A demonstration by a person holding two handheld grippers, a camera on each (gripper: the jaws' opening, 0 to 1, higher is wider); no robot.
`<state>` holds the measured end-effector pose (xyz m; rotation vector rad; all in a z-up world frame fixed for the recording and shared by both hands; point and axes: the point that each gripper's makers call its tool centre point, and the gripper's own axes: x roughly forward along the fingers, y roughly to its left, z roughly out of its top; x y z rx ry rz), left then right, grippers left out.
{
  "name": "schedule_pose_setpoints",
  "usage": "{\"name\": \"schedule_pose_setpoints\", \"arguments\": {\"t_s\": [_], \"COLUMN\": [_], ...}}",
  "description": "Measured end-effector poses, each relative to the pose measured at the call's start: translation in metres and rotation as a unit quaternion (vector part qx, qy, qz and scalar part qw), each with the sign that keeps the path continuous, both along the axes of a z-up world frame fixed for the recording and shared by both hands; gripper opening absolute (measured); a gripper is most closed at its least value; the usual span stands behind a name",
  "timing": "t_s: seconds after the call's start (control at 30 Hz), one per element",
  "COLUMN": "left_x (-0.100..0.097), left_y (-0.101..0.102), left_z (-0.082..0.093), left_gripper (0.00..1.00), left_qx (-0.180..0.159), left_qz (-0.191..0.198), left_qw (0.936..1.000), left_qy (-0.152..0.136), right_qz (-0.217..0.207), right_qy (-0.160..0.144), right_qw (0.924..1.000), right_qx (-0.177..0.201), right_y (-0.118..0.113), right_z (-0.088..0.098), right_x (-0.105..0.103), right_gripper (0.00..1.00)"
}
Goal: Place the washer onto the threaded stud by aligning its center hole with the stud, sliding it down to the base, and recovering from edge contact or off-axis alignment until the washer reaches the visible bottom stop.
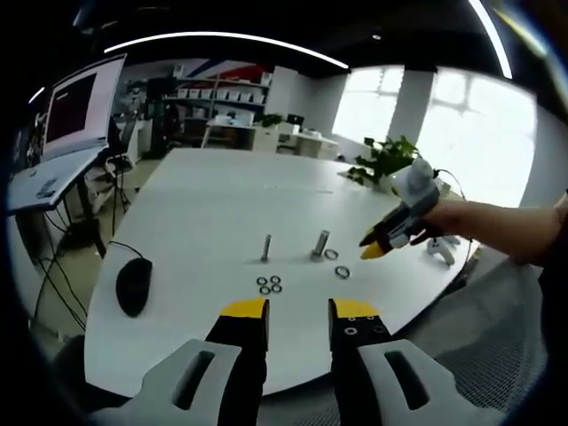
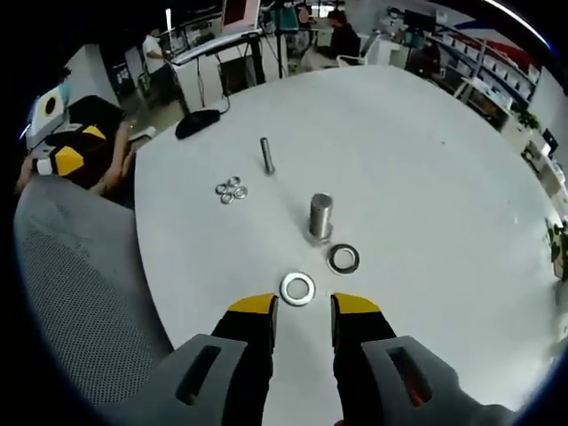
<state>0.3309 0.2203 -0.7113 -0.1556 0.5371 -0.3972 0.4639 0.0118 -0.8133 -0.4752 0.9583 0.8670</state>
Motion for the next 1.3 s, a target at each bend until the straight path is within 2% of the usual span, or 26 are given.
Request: {"name": "schedule_pose_setpoints", "arguments": {"t_s": [0.33,0.6,0.73,1.3], "left_x": [0.000,-0.001,-0.001,-0.001], "left_y": [0.000,-0.001,-0.001,-0.001], "left_z": [0.001,0.000,0.000,-0.001], "left_gripper": [0.24,0.24,0.24,0.24], "left_qx": [-0.001,0.001,0.001,0.001], "left_qz": [-0.001,-0.004,-0.004,-0.004], "left_qw": [1.0000,1.0000,1.0000,1.0000], "left_qy": [-0.001,0.001,0.002,0.004], "right_qz": [0.004,-0.001,0.005,0.010], "right_qy": [0.018,0.027,0.026,0.044], "right_qw": [0.9998,0.9996,0.9995,0.9982], "right_qx": [-0.009,-0.009,-0.017,-0.038], "right_y": [-0.003,-0.003,-0.003,-0.008], "right_z": [-0.017,-0.024,-0.031,-0.048], "right_x": [-0.009,-0.008,-0.007,-0.011], "right_gripper": [0.29,0.30,0.33,0.34]}}
